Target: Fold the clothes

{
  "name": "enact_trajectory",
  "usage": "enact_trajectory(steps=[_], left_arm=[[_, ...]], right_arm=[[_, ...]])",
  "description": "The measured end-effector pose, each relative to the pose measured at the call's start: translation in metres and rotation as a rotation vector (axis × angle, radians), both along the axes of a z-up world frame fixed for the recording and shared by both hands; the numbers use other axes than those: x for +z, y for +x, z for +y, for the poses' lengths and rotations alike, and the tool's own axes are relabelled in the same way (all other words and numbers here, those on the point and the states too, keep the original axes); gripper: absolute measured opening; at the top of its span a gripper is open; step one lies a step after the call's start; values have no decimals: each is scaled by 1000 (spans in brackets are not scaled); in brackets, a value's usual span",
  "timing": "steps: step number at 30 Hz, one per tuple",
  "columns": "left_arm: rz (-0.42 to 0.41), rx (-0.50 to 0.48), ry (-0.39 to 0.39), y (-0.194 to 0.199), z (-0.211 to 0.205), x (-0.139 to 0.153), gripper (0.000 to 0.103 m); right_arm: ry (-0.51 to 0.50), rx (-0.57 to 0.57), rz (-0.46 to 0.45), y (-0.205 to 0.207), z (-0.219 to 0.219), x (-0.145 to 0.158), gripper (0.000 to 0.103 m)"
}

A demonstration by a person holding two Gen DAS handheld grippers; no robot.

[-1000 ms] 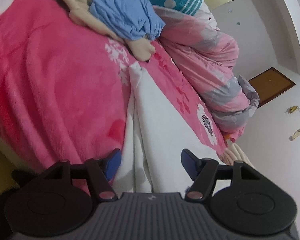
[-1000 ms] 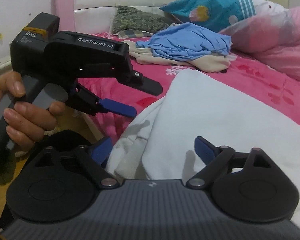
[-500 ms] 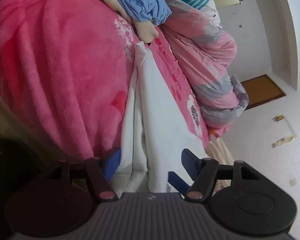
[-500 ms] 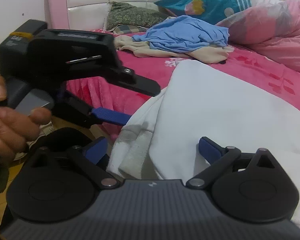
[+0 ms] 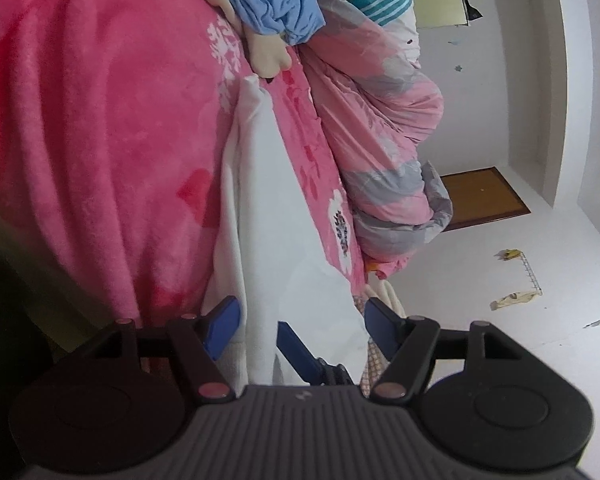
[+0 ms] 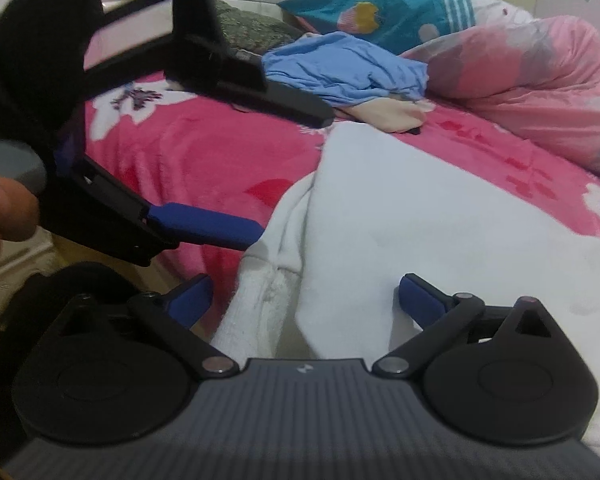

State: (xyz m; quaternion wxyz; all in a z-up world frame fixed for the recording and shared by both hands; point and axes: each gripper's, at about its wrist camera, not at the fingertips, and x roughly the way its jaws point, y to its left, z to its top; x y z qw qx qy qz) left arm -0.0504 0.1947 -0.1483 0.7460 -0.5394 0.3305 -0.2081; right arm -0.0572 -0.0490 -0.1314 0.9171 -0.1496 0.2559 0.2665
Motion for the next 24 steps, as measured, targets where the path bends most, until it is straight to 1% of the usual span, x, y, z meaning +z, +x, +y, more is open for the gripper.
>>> enact_trajectory(steps=[1,3,8,9,10,11,13,15,19,22,24], left_arm=[[-1,-2,-4,1,-1,0,70],[-4,-7,-13,4,-2,-1,70],[-7,-13,-26,9,-1,-3,70],[-6,-12,-26,10,-1,-3,70],[-3,-8,-20,12,0,-3,70],[-1,-4,-14,14,1,-3,70],[6,4,8,19,2,-3,70],[13,12,37,24,3,-2,70],[19,9,66,42,3,0,70],[26,5,98,63,0,2,70],[49,5,127,80,-3,3,70]], right_arm=[[-19,-12,-15,0,2,-1,93],[-58,-34,-42,2,6,-4,80],[-133,-22,-70,3,8,-6,70],[-149,-17,-73,2,9,-6,66],[-154,-14,-73,2,8,-4,60],[-151,-12,-69,1,7,-2,57],[-138,-4,-69,0,5,2,43],[-126,4,-66,-1,3,6,36],[-83,6,-45,1,-5,17,26],[-48,-1,-33,1,-11,22,24],[-29,-1,-25,4,-14,24,24]])
